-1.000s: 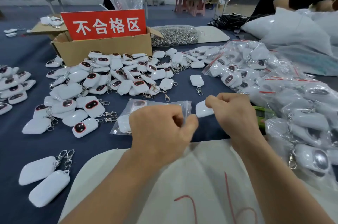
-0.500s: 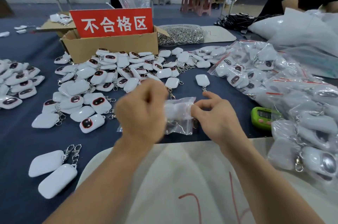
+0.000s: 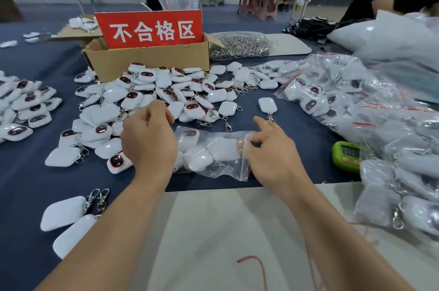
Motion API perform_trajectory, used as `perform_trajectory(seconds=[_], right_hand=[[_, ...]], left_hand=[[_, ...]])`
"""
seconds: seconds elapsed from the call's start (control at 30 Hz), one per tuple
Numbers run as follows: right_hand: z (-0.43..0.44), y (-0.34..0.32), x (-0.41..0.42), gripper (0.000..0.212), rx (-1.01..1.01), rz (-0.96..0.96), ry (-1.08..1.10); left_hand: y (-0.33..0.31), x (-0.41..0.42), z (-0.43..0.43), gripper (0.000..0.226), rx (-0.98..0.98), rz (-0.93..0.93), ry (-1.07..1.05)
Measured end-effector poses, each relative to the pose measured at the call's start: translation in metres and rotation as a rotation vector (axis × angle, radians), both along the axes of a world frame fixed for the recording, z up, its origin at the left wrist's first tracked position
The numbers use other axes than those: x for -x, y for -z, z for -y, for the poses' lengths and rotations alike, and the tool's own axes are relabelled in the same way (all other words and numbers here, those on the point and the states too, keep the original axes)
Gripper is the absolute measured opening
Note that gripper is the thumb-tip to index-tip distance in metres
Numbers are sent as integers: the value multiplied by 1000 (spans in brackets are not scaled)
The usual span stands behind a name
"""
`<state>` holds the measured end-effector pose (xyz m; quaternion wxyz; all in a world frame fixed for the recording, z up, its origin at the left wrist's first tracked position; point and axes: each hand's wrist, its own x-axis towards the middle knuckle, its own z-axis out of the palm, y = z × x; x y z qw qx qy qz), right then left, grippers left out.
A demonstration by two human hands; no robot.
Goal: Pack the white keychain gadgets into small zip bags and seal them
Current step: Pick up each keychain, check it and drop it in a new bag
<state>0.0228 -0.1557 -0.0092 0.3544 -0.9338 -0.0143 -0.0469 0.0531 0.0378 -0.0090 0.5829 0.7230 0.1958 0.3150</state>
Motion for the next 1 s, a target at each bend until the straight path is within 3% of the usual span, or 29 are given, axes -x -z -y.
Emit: perform_trajectory(seconds=[0.17, 0.3, 0.4, 0.57, 0.7, 0.87, 0.93, 1.0], right_hand=[[10, 3, -2, 32, -56, 120, 193], [23, 9, -17, 29, -203, 175, 384], [31, 15, -36, 45, -167, 46, 326], [33, 19, -63, 56, -36, 55, 156], [35, 21, -82, 52, 301, -5, 48], [37, 24, -78, 13, 90, 131, 128], [39, 23, -74, 16, 54, 148, 158], [40, 21, -68, 33, 114, 119, 141]], left_hand=[[0, 0, -1, 25, -36, 2, -10], [0, 1, -1, 25, -20, -10, -5], [-1, 2, -1, 25, -26, -14, -5], [1, 0, -3, 26, -47, -43, -9], [2, 1, -1, 27, -70, -46, 27], [4, -1, -1, 26, -109, -45, 43], [4, -1, 0, 27, -118, -38, 52], [5, -2, -1, 29, -114, -34, 71]])
